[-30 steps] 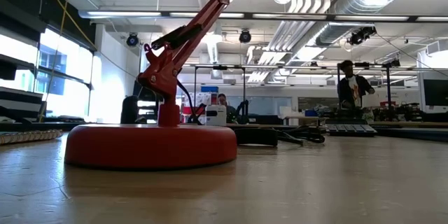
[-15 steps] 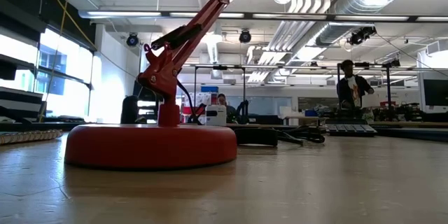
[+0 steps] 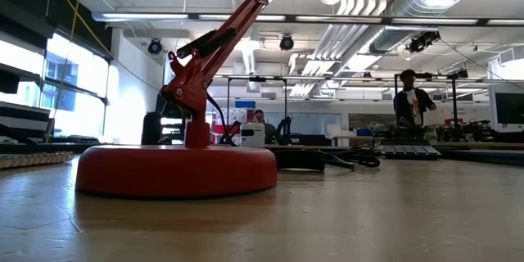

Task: Screw lightbulb
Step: Insert the white lightbulb into the red lamp

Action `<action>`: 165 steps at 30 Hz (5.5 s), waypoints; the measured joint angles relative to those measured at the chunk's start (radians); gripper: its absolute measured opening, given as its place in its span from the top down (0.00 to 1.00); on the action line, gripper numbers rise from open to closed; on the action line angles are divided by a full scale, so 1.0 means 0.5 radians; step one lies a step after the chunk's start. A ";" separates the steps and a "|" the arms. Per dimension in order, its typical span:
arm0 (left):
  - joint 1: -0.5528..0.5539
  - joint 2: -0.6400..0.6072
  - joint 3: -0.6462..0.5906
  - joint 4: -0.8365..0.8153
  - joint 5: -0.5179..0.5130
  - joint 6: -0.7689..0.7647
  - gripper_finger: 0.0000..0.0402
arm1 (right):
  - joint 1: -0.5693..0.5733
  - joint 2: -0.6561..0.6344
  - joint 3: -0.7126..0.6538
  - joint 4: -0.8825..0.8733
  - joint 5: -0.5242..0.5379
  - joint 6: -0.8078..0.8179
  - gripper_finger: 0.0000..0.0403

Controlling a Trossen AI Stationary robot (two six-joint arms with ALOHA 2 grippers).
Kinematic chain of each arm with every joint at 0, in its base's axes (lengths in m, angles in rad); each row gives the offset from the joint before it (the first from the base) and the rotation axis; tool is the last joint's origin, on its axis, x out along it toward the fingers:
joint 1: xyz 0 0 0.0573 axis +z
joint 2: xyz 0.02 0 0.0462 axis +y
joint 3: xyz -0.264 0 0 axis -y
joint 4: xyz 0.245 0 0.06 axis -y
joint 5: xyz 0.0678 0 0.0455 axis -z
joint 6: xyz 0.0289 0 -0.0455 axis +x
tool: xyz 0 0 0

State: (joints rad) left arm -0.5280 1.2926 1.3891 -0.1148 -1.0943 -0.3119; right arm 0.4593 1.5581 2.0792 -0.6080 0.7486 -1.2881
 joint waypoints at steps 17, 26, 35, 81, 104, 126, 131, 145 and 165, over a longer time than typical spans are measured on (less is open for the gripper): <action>0.008 0.000 0.000 0.000 -0.010 0.195 1.00 | 0.093 0.003 -0.006 0.132 0.058 1.236 0.33; 0.008 0.000 0.000 0.000 -0.069 0.196 1.00 | 0.093 0.014 -0.005 0.122 0.074 0.528 0.33; 0.008 0.000 0.000 0.000 -0.072 0.195 1.00 | 0.063 0.015 -0.002 0.071 0.087 -1.343 0.33; 0.036 0.001 0.000 0.039 -0.086 0.314 1.00 | -0.016 0.010 0.005 0.206 -0.037 -2.665 0.29; 0.173 0.000 0.002 0.990 0.126 0.661 1.00 | -0.015 0.013 0.003 0.167 -0.037 -2.657 0.29; 0.165 0.000 0.002 0.987 0.126 0.632 1.00 | -0.029 0.017 -0.001 0.095 -0.055 -1.021 0.29; 0.165 0.000 0.002 0.987 0.126 0.584 1.00 | -0.027 0.014 -0.002 0.096 -0.016 -1.045 0.29; 0.165 0.000 0.000 1.018 0.125 0.541 1.00 | -0.018 0.012 -0.002 0.095 -0.247 -1.262 0.29; 0.165 0.000 0.000 1.011 0.124 0.632 1.00 | -0.044 0.012 -0.001 0.103 -0.501 -1.593 0.29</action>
State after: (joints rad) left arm -0.4454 1.2926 1.3891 0.3908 -1.0325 0.0040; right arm 0.4374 1.5642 2.0789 -0.5565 0.4983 -2.0848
